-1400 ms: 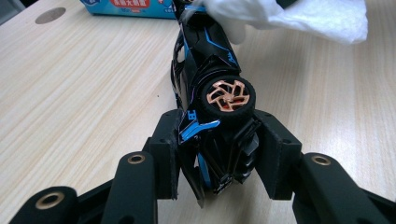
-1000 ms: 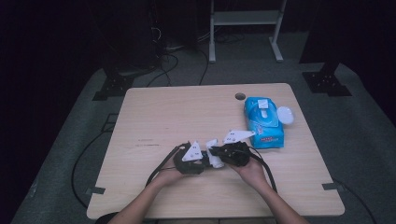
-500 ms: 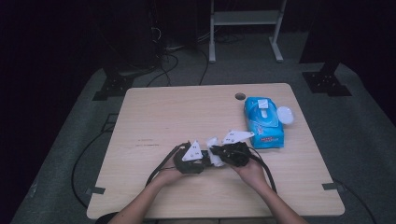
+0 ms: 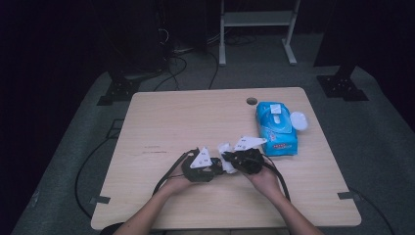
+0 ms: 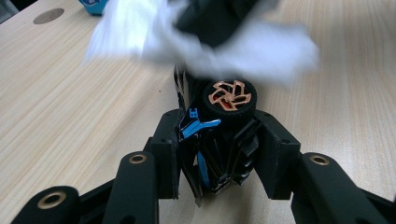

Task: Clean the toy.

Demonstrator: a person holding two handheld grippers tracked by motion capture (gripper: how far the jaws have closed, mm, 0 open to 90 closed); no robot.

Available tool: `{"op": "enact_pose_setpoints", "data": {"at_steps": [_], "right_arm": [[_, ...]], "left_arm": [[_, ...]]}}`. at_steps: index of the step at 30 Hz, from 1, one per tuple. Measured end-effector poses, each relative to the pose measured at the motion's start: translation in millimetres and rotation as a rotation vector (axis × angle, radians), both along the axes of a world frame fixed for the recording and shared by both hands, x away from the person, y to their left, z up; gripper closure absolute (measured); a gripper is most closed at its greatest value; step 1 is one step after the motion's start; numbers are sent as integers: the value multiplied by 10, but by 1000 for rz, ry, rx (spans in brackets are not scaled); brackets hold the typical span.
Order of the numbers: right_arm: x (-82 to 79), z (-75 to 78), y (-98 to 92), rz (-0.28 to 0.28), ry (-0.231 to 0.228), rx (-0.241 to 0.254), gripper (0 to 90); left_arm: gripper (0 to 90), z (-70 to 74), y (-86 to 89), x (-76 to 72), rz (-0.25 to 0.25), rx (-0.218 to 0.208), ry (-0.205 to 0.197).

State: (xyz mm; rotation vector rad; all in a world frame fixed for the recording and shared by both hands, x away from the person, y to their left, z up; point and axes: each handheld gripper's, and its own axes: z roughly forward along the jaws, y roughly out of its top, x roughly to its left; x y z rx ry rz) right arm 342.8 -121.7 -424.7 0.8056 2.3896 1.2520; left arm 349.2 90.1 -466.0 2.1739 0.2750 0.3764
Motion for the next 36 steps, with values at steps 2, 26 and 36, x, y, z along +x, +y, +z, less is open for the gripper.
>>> {"op": "enact_pose_setpoints", "data": {"at_steps": [2,26,36], "right_arm": [[38,2,-125,-43,-2,-9,854],[26,-10,27,-8,32,44,854],[-53,-28,251,77,18,57,850]], "left_arm": [[564,2,-1,-1,-1,2,-3],[566,-2,-21,-11,6,-6,-1],[571,0,-36,-19,4,-9,-9]]}}
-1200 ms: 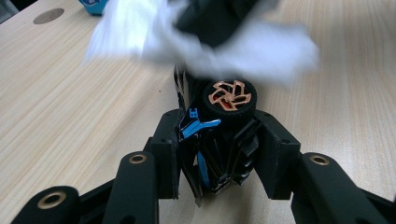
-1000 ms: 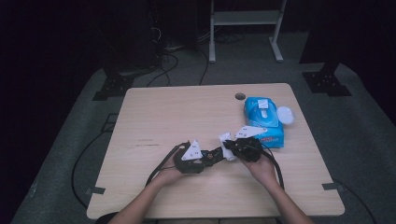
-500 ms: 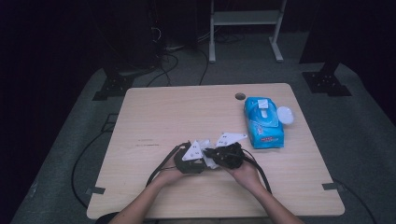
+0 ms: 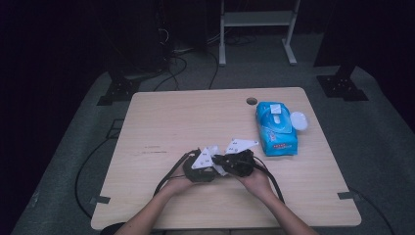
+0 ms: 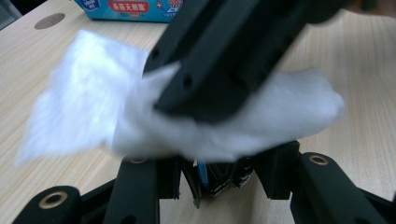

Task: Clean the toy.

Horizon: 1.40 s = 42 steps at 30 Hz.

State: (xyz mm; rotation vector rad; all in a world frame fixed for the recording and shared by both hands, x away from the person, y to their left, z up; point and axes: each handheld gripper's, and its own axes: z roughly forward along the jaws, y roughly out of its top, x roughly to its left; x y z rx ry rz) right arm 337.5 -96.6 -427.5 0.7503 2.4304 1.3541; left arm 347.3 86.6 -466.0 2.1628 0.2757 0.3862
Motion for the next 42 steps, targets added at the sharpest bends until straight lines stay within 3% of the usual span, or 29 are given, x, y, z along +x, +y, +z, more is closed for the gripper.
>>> {"op": "enact_pose_setpoints", "data": {"at_steps": [6,9,11,13,15,17,21,23,26,29,32,35,38,42], "right_arm": [[66,25,-284,-112,-51,-77,851],[81,21,-388,-142,-25,-54,851],[48,7,-366,-144,-24,-43,851],[13,-7,-294,-90,-6,-12,850],[-17,-7,-229,-80,-32,-35,850],[1,2,-235,-75,-25,-37,850],[57,6,-375,-137,-37,-57,851],[86,10,-470,-155,-23,-37,850],[76,10,-456,-170,-22,-37,850],[45,-1,-366,-135,-27,-35,850],[22,18,-298,-116,-51,-69,850],[57,28,-388,-151,-69,-88,850],[84,40,-512,-193,-38,-50,850],[58,21,-457,-180,-45,-52,850]], "left_arm": [[574,9,34,19,-3,6,1],[574,7,42,22,-2,3,0],[574,6,40,21,-2,3,1],[574,7,41,21,0,3,4],[574,10,54,22,0,5,6],[574,15,71,22,1,10,1],[575,19,88,28,0,15,-3],[575,21,89,33,-2,16,-3],[575,21,99,44,1,13,9],[576,25,119,51,2,17,8],[577,27,144,49,5,15,9],[578,28,166,52,6,14,13],[577,28,165,53,3,13,17],[577,28,169,58,1,13,18]]}}
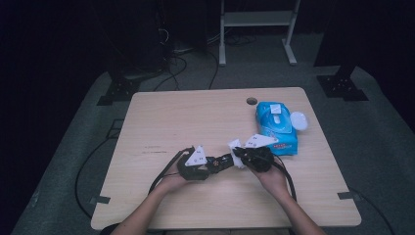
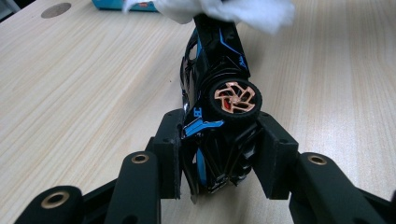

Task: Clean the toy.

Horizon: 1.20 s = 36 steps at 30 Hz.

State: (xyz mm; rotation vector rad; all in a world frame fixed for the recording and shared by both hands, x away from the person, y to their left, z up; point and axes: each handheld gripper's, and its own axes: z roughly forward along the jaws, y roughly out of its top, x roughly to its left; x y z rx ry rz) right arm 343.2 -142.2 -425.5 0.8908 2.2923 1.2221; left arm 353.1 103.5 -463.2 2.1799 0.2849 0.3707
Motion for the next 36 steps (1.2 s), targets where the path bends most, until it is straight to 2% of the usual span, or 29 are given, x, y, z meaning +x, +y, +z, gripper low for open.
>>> {"op": "enact_pose_setpoints", "data": {"at_steps": [4,8,9,10,11,13,14,18,21,22,24,26,29,31,33,36], "right_arm": [[-22,6,72,24,-28,-39,849],[37,18,-81,-43,-45,-67,850],[53,13,-138,-56,-38,-57,850],[71,14,-199,-67,-6,-17,850],[78,16,-224,-70,3,-2,850],[74,19,-223,-68,4,0,850],[37,25,-147,-27,-1,12,850],[13,26,-21,4,-21,-22,849],[62,7,-108,-29,-14,-26,850],[93,-5,-193,-50,-9,-6,850],[146,-1,-324,-80,32,42,850],[132,13,-358,-95,25,40,850],[110,29,-311,-63,20,68,850],[105,17,-241,-39,18,60,849],[112,-7,-215,-40,18,40,847],[146,-23,-310,-63,33,57,847]], "left_arm": [[577,1,20,-2,3,-1,0],[578,1,28,7,1,-1,3],[578,1,27,7,1,0,1],[578,1,27,8,0,0,1],[577,0,27,10,0,-2,3],[577,0,29,16,1,-4,6],[577,1,31,16,1,-2,8],[577,4,40,8,2,1,4],[577,3,51,12,1,1,6],[577,2,48,13,1,0,6],[577,1,41,18,-1,-2,7],[577,0,43,20,-1,-3,10],[577,3,45,21,-3,0,10],[577,7,51,18,-2,4,7],[577,10,65,14,0,6,5],[577,11,74,21,-4,8,5]]}}
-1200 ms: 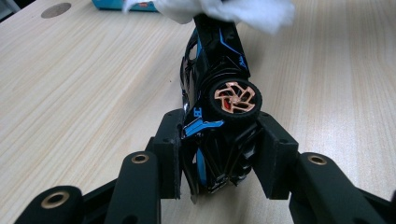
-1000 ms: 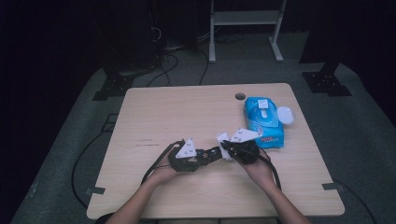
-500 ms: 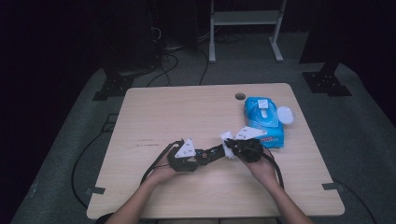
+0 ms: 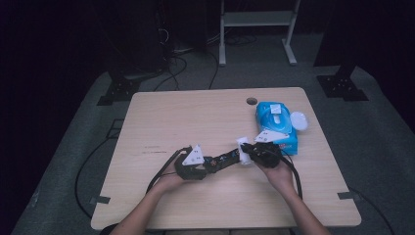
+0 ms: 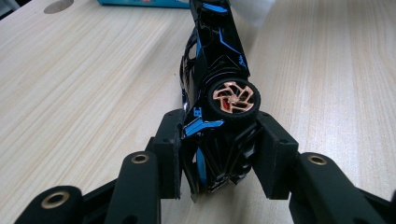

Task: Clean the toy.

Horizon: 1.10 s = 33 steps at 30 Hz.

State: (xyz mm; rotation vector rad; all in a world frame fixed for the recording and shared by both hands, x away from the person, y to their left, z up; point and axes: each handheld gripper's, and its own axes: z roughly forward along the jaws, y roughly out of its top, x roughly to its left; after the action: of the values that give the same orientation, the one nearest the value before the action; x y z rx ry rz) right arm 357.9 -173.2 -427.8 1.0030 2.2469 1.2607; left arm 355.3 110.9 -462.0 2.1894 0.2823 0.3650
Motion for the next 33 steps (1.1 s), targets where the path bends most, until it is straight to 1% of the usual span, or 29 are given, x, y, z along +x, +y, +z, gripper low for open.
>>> {"op": "enact_pose_setpoints", "data": {"at_steps": [1,2,3,5,6,7,8,10,12,13,14,15,16,17,19,21,22,25,26,27,28,29,30,31,32,33], "right_arm": [[9,-2,-46,-26,10,-6,848],[12,-2,-65,-35,12,-4,848],[6,4,-86,-37,19,13,848],[-21,33,-70,-17,20,47,847],[-34,46,-34,8,11,53,847],[-34,46,-34,8,11,53,847],[-58,55,63,44,0,43,847],[-66,41,129,59,-6,19,846],[-53,10,126,50,-1,4,847],[-35,-10,87,45,-1,10,846],[-17,-24,33,41,11,40,847],[0,-24,-25,23,21,49,847],[-1,-16,-49,-7,15,21,847],[-3,-9,-67,-26,9,3,847],[-10,2,-96,-19,24,42,847],[-23,14,-70,0,14,50,847],[-31,12,-30,27,15,64,846],[-30,-15,22,45,11,44,846],[-14,-26,0,42,16,49,846],[-3,-30,-20,27,19,41,846],[13,-44,-50,2,22,12,846],[25,-61,-78,-9,37,7,846],[35,-95,-130,-9,63,42,846],[38,-111,-147,-5,75,60,846],[35,-126,-142,1,83,64,846],[34,-130,-122,9,81,68,846]], "left_arm": [[577,3,0,1,-2,4,1],[577,3,0,2,-3,4,1],[576,4,1,5,-3,4,2],[576,1,7,10,-4,-1,9],[576,4,13,11,-5,3,8],[577,4,13,11,-5,3,8],[577,5,16,10,-5,4,6],[577,8,27,5,-1,7,4],[577,10,42,6,-1,10,0],[577,11,44,6,-2,11,-1],[577,11,42,6,-3,11,-4],[578,11,41,6,-3,11,-4],[577,10,43,7,-3,11,-3],[577,10,46,8,-3,10,-1],[577,10,50,12,-4,9,2],[577,9,55,14,-5,6,1],[577,10,58,14,-5,8,1],[578,19,87,8,-3,17,1],[578,20,97,8,-3,17,3],[577,21,113,11,-6,16,9],[577,21,127,12,-4,15,12],[577,21,147,14,-3,15,16],[576,23,155,15,-2,16,17],[574,24,161,18,2,13,23],[560,25,163,23,9,9,25],[547,35,166,30,9,4,26]]}}
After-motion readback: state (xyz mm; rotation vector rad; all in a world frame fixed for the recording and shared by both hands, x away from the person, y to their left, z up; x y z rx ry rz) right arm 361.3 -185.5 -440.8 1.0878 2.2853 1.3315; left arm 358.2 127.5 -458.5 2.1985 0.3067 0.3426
